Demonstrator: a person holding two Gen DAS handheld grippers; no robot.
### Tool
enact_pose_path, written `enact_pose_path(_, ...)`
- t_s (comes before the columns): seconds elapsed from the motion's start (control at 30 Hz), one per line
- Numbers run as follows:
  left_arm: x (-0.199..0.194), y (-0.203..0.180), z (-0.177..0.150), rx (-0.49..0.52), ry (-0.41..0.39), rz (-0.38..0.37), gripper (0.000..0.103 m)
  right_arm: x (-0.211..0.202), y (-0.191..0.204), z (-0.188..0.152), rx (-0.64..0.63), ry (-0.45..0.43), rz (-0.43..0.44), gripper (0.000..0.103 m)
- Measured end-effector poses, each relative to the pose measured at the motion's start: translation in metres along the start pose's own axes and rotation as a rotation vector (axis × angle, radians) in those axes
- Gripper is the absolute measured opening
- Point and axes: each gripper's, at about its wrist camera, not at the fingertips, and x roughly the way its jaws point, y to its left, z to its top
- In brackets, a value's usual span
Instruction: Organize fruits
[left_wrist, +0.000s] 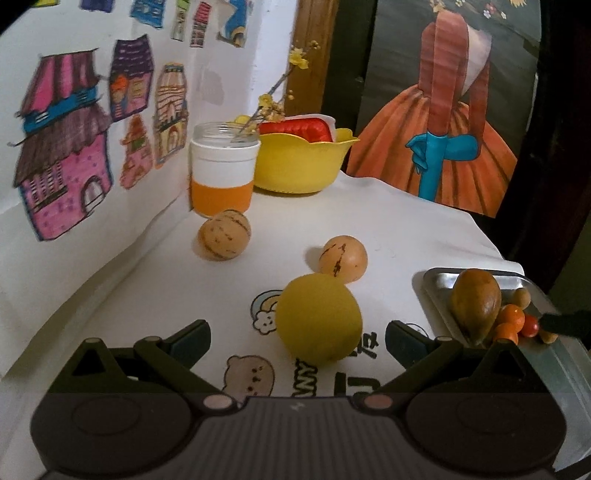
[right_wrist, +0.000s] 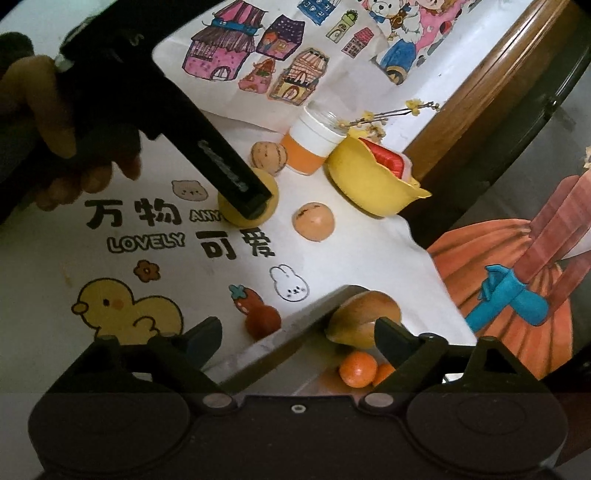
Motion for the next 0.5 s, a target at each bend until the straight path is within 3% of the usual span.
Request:
enact_pose_path(0.2,0.011,-0.004,0.003,-0.019,-0.001,-0.018,0.102,0.011,0.001,0.001,0.001,0.004,0.034,0.060)
enact_pose_path(0.37,0.017,-0.009,0.002,0.005,-0.016,-0.027,0.102,0.014,-0.002,0.002,0.045,-0.005,0.118,0.050)
enact_pose_path(0.5,0.022,-0.017,0.000,0.056,-0.020,-0.030,0.099,0.019,0.000,0.003,0.040,0.000,0.125,0.042)
